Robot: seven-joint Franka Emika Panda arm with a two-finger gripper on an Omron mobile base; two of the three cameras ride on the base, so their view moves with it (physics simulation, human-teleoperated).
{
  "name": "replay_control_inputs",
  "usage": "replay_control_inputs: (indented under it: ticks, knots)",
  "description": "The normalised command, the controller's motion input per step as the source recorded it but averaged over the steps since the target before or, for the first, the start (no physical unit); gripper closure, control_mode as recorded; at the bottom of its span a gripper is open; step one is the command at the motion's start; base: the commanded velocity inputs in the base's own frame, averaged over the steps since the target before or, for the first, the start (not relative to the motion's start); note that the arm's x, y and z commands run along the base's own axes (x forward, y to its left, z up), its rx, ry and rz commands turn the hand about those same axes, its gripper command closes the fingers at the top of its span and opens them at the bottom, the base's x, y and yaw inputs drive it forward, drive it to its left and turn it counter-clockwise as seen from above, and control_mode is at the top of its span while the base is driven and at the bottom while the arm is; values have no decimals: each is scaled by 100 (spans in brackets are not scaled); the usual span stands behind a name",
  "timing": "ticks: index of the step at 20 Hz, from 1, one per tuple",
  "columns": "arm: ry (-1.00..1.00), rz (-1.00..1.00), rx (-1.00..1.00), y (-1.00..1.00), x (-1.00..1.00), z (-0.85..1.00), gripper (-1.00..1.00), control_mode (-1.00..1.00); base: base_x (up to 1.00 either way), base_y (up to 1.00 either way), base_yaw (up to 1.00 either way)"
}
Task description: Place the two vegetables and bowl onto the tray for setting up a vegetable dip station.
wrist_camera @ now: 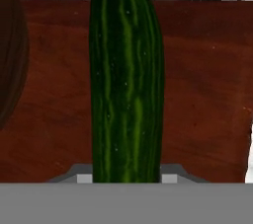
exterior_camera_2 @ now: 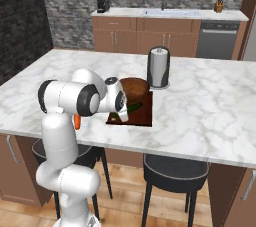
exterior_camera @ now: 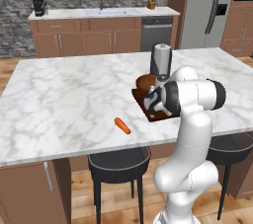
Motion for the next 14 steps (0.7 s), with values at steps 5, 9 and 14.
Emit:
replay_control_inputs:
  ticks: [5, 9, 14]
  knots:
    - [0, -3, 1, 3, 0, -11, -100, -100, 0, 0, 0]
    - [0, -2, 0, 0, 0, 1, -100, -100, 0, 0, 0]
    - [3, -1, -5, 0, -1, 19, -100, -100, 0, 0, 0]
